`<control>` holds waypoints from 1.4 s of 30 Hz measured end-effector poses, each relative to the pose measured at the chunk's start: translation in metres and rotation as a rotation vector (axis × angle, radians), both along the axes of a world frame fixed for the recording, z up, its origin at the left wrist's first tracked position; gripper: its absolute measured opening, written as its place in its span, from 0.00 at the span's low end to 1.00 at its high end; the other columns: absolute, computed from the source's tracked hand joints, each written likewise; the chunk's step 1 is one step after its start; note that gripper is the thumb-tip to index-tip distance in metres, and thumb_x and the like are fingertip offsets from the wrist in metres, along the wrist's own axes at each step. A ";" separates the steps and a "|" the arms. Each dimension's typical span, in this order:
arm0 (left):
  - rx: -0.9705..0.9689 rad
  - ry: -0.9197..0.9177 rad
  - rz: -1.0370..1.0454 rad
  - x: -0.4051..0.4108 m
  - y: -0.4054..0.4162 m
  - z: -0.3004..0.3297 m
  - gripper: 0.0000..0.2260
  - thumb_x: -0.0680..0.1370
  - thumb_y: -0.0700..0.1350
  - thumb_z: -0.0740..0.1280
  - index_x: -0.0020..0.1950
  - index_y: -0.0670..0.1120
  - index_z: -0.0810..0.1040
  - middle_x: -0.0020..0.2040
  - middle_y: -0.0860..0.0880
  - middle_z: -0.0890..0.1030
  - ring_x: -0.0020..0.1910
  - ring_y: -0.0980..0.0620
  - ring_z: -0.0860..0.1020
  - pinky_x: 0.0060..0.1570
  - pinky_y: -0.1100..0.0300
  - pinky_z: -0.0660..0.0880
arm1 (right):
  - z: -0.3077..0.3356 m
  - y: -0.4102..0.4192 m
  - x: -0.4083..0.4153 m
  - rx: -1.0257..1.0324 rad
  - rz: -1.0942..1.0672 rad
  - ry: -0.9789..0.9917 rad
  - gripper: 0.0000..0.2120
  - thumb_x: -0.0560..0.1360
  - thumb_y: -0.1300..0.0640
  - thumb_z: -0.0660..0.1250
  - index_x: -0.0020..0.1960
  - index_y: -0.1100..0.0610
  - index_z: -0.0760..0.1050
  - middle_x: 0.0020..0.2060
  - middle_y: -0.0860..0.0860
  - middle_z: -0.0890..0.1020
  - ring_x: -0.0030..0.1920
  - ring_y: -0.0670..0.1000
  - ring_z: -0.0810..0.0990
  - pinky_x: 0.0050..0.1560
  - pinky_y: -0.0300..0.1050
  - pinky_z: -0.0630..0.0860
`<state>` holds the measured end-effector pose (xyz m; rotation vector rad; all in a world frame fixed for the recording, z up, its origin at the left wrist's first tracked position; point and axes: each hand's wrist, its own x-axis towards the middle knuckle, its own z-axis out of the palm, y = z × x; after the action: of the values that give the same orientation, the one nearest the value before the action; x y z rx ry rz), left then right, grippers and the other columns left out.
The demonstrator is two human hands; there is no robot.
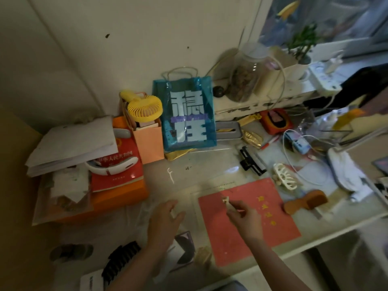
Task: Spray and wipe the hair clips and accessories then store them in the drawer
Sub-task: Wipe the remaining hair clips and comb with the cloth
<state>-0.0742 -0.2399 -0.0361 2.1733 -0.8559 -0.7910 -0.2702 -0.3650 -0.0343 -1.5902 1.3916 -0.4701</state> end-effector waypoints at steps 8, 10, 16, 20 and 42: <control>0.072 -0.180 -0.212 -0.055 -0.094 0.001 0.20 0.74 0.54 0.68 0.64 0.51 0.73 0.59 0.51 0.74 0.57 0.51 0.75 0.57 0.56 0.73 | 0.014 -0.062 -0.074 -0.077 0.037 0.061 0.13 0.68 0.63 0.73 0.46 0.47 0.79 0.35 0.41 0.81 0.37 0.39 0.80 0.39 0.35 0.74; 0.123 -0.202 -0.204 -0.078 -0.126 -0.004 0.20 0.74 0.54 0.68 0.65 0.51 0.72 0.60 0.51 0.73 0.58 0.51 0.75 0.57 0.58 0.72 | 0.011 -0.090 -0.099 -0.054 0.058 0.061 0.13 0.68 0.64 0.73 0.45 0.47 0.79 0.34 0.43 0.82 0.37 0.39 0.80 0.38 0.35 0.75; 0.215 -0.206 -0.142 -0.135 -0.210 -0.012 0.21 0.75 0.52 0.67 0.67 0.49 0.71 0.62 0.48 0.73 0.60 0.49 0.74 0.59 0.56 0.71 | 0.000 -0.172 -0.159 -0.058 0.201 0.118 0.11 0.68 0.63 0.73 0.49 0.53 0.81 0.41 0.44 0.83 0.44 0.41 0.80 0.43 0.30 0.71; 0.266 -0.226 -0.068 -0.162 -0.258 -0.010 0.23 0.74 0.55 0.67 0.66 0.50 0.71 0.60 0.47 0.74 0.58 0.47 0.75 0.55 0.55 0.72 | 0.000 -0.200 -0.194 -0.052 0.241 0.112 0.13 0.67 0.64 0.73 0.48 0.51 0.81 0.37 0.41 0.82 0.42 0.39 0.80 0.40 0.28 0.72; 0.204 -0.002 0.405 -0.161 -0.317 -0.015 0.15 0.73 0.45 0.72 0.59 0.46 0.79 0.46 0.45 0.81 0.41 0.52 0.75 0.39 0.61 0.71 | -0.010 -0.238 -0.217 0.062 0.233 0.081 0.14 0.65 0.55 0.74 0.43 0.37 0.77 0.36 0.41 0.84 0.40 0.37 0.80 0.43 0.37 0.77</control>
<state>-0.2354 -0.5573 -0.0515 2.4155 -0.3236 -0.6925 -0.4870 -0.6030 -0.0443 -1.7106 1.2480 -0.2249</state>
